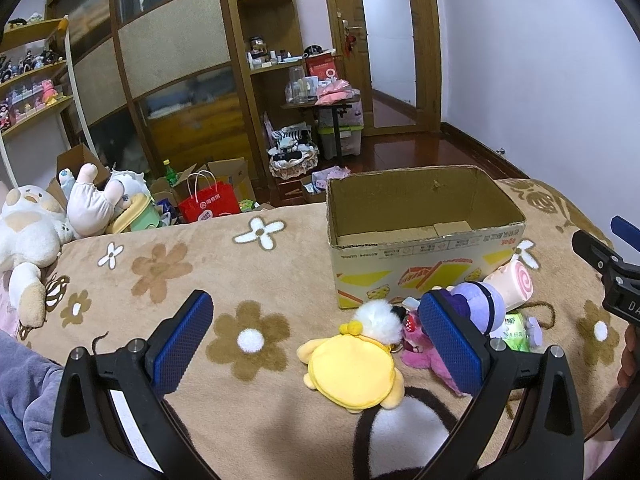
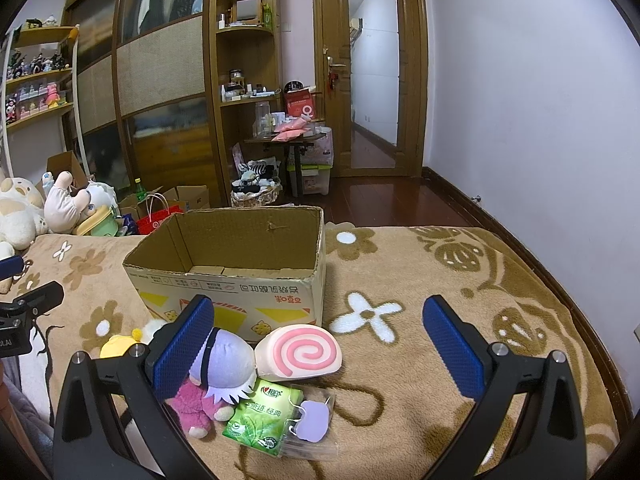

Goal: Organize soft objects
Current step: 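Grasp the yellow round plush with the left tool while the right tool grasps the pink swirl cushion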

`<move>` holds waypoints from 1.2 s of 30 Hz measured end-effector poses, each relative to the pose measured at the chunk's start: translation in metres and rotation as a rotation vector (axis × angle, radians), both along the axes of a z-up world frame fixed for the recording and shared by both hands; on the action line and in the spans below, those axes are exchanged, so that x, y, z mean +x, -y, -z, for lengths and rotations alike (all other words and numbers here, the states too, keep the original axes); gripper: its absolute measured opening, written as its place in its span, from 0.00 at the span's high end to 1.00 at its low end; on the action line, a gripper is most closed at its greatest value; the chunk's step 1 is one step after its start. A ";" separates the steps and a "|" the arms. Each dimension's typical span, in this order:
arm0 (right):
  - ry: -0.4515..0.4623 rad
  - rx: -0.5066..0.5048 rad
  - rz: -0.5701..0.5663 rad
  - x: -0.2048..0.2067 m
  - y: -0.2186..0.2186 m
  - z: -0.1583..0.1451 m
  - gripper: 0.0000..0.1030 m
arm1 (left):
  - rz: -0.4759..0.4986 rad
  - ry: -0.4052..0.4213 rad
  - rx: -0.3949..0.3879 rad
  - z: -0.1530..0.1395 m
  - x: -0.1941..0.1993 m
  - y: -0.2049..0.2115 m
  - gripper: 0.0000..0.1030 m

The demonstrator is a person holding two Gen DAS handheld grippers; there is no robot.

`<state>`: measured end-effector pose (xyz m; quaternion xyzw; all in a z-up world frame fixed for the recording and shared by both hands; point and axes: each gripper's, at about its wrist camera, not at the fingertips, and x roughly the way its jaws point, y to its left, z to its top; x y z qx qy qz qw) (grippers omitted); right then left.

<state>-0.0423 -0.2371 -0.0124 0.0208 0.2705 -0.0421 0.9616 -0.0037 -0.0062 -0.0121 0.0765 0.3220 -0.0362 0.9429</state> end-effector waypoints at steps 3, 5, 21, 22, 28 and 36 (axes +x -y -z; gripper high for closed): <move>0.003 -0.003 -0.003 0.000 -0.001 0.000 0.00 | 0.004 -0.009 0.008 0.001 0.003 0.001 0.01; 0.003 -0.005 -0.002 0.000 -0.001 0.003 0.00 | 0.001 -0.019 0.003 0.003 0.007 0.001 0.01; -0.041 0.006 0.007 0.034 -0.003 0.019 0.00 | -0.008 -0.175 -0.009 0.025 0.054 0.006 0.01; -0.046 0.007 0.006 0.037 -0.003 0.020 0.00 | -0.012 -0.186 -0.012 0.028 0.057 0.005 0.01; -0.096 -0.009 0.011 0.055 -0.006 0.035 0.00 | -0.030 -0.285 -0.036 0.045 0.078 0.002 0.01; -0.181 -0.010 0.024 0.076 -0.004 0.062 0.00 | -0.027 -0.419 -0.059 0.078 0.097 -0.001 0.01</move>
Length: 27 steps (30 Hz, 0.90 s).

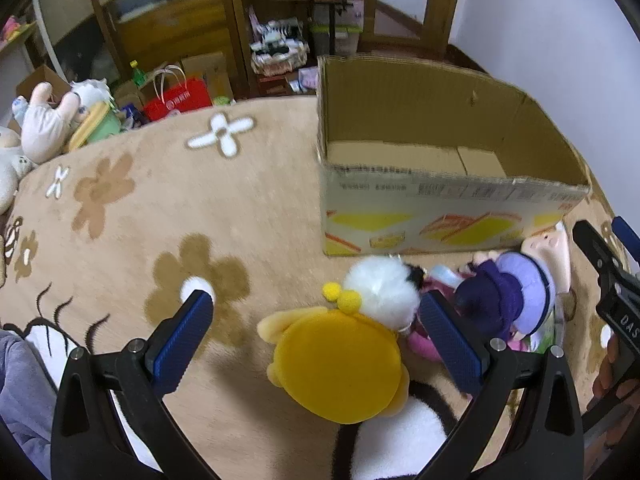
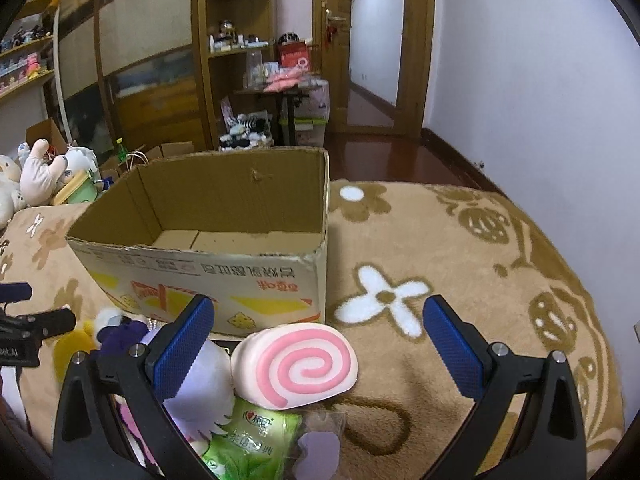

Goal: Organize soft objects
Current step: 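Grasp the yellow round plush with the left tool while the right tool grasps the pink swirl cushion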

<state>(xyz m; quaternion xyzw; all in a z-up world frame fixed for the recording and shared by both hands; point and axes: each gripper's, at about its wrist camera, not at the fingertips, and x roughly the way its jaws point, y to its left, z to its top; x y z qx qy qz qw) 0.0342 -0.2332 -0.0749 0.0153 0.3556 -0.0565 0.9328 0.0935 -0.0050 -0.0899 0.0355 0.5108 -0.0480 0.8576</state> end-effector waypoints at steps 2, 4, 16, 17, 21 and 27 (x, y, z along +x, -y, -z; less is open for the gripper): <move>-0.013 0.006 0.006 0.003 0.003 0.005 0.00 | 0.011 -0.027 0.002 0.007 0.002 0.002 0.01; -0.034 0.015 0.011 0.006 0.005 0.010 0.00 | 0.025 -0.056 0.011 0.015 0.003 0.006 0.01; -0.085 0.095 0.006 0.013 0.010 0.022 0.03 | 0.054 -0.202 0.028 0.045 0.006 0.011 0.01; -0.098 0.102 0.002 0.015 0.011 0.025 0.06 | 0.052 -0.218 0.022 0.048 0.007 0.010 0.01; -0.141 0.104 0.002 0.018 0.011 0.032 0.20 | 0.055 -0.253 0.027 0.054 0.009 0.010 0.01; -0.176 0.143 0.004 0.020 0.014 0.039 0.21 | 0.054 -0.293 0.025 0.064 0.010 0.010 0.01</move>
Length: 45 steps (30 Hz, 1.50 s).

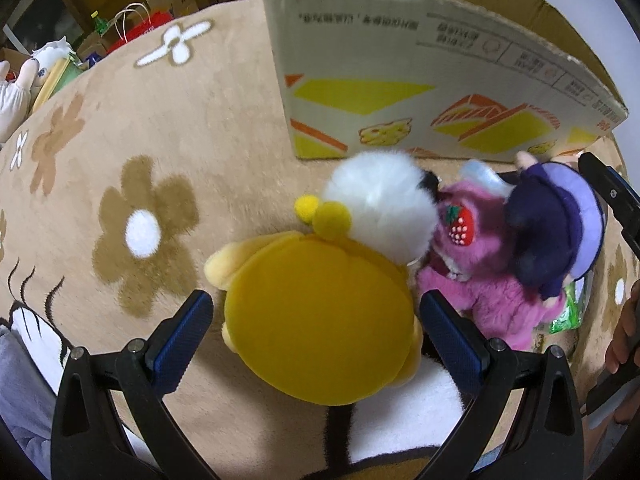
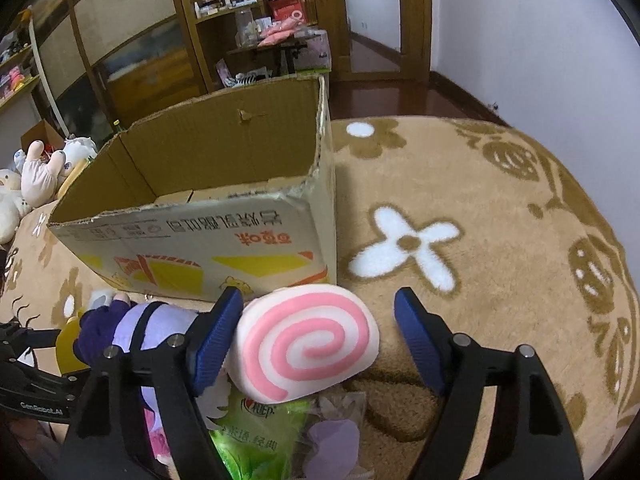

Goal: Organize soft objects
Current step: 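Grasp the yellow round plush with the left tool while the right tool grasps the pink swirl cushion, then lift the yellow plush with the left tool while the right tool carries the swirl cushion over the box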

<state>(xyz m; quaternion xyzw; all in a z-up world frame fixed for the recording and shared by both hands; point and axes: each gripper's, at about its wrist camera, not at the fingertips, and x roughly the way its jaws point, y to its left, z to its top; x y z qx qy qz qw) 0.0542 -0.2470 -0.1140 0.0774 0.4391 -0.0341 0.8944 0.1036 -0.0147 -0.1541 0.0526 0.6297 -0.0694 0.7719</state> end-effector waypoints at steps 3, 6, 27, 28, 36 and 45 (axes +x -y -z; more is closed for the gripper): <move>-0.025 0.029 -0.002 0.002 0.002 0.006 0.21 | -0.008 -0.016 -0.007 0.005 0.003 -0.003 0.01; -0.052 0.057 -0.003 0.005 0.004 0.011 0.22 | -0.008 -0.033 -0.025 0.010 0.004 -0.003 0.06; -0.021 0.036 -0.035 -0.020 -0.002 -0.009 0.50 | -0.024 0.048 0.000 -0.003 -0.017 -0.007 0.21; -0.021 0.032 -0.035 -0.020 -0.002 -0.010 0.51 | -0.025 0.056 0.002 -0.006 -0.017 -0.006 0.21; 0.056 -0.024 -0.039 -0.029 -0.008 -0.025 0.53 | -0.016 0.113 0.003 -0.031 -0.032 -0.006 0.21; 0.143 -0.015 -0.037 -0.047 -0.008 -0.048 0.54 | -0.024 0.238 -0.004 -0.062 -0.050 -0.005 0.21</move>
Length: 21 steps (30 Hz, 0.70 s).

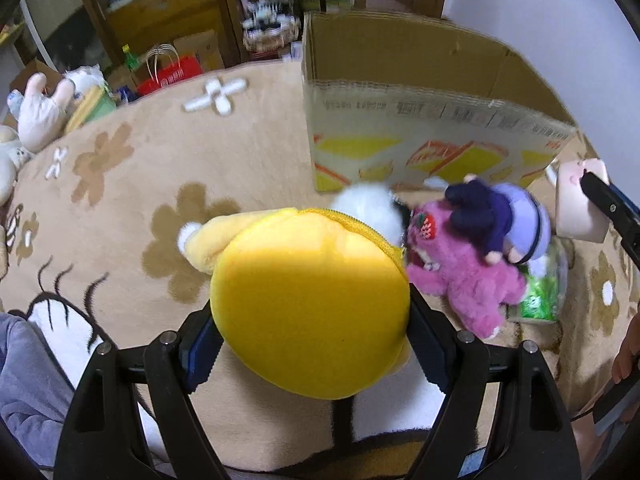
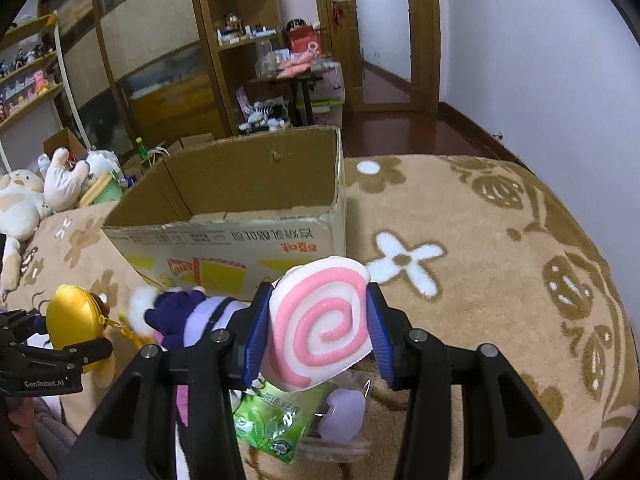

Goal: Organize soft objects
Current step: 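Lift the yellow plush with the left tool while the right tool carries the swirl cushion over the box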

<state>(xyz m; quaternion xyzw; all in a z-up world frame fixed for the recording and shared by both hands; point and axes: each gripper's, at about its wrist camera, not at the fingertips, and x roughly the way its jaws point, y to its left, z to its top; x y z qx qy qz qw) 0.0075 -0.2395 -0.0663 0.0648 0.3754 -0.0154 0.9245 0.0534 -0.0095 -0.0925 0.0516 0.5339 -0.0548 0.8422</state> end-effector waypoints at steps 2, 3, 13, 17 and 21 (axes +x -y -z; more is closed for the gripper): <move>0.026 0.003 0.002 -0.006 0.001 -0.007 0.54 | -0.004 0.054 -0.002 -0.012 -0.007 0.000 0.21; 0.040 0.004 0.001 -0.009 0.001 -0.010 0.54 | -0.006 0.082 -0.003 -0.018 -0.009 0.000 0.21; 0.198 -0.048 -0.010 -0.041 -0.010 -0.046 0.54 | -0.024 0.338 -0.020 -0.062 -0.031 -0.009 0.21; 0.241 -0.055 -0.012 -0.046 -0.011 -0.054 0.54 | -0.019 0.428 -0.021 -0.077 -0.040 -0.008 0.21; 0.280 -0.053 -0.012 -0.047 -0.011 -0.061 0.54 | -0.014 0.511 -0.027 -0.093 -0.048 -0.007 0.21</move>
